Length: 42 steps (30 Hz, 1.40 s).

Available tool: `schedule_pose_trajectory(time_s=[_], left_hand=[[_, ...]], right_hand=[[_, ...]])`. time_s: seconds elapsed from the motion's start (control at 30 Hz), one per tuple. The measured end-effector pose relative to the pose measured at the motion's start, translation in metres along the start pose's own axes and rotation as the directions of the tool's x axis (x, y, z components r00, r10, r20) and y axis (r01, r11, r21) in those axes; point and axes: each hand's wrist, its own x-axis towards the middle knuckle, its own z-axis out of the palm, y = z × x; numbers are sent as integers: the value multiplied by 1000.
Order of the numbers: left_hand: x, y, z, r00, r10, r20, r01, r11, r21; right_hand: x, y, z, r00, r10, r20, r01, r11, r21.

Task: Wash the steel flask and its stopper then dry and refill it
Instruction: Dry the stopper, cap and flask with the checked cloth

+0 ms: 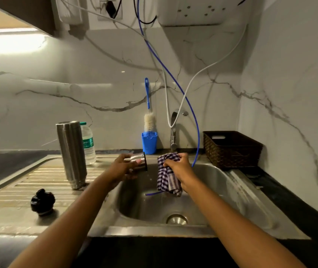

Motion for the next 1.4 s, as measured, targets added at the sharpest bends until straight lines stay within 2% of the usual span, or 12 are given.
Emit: schedule_pose_trajectory(time_s=[0.07, 0.13, 0.37, 0.6, 0.93, 1.17, 1.23, 1.27, 1.3, 1.33, 1.37, 1.4], left_hand=[[10, -3, 20, 998, -35, 45, 45, 967, -250], [16, -9, 34, 995, -43, 90, 71, 936, -346], [28, -42, 49, 983, -46, 179, 105, 936, -335], [22, -45, 55, 973, -9, 230, 82, 947, -311], [25, -39, 46, 972, 96, 213, 36, 840, -542], [23, -39, 50, 960, 212, 181, -113, 890, -441], [26, -39, 48, 950, 256, 180, -253, 967, -40], [31, -39, 44, 942, 244, 232, -320, 862, 393], [33, -42, 41, 938, 166, 305, -343, 579, 740], [35, -45, 39, 939, 57, 339, -340, 291, 894], [35, -49, 39, 942, -32, 334, -327, 135, 935], [37, -52, 38, 944, -59, 326, -317, 117, 941]], right_hand=[[11, -2, -16, 1000, -16, -16, 15, 997, -80], [20, -2, -29, 999, -37, -7, 34, 980, -197], [30, 12, -47, 946, -185, 266, 280, 879, -386], [30, 11, -51, 940, -201, 276, 307, 851, -426], [41, 0, -77, 969, -248, -19, 238, 947, -213], [43, 3, -81, 959, -272, -81, 257, 954, -154], [44, 3, -82, 954, -288, -87, 267, 944, -195], [44, 4, -82, 951, -297, -80, 273, 934, -229], [43, 5, -82, 950, -303, -70, 276, 926, -258], [42, 5, -82, 949, -308, -64, 279, 918, -282], [41, 6, -82, 948, -314, -60, 282, 910, -305], [39, 6, -81, 945, -321, -53, 287, 900, -329]])
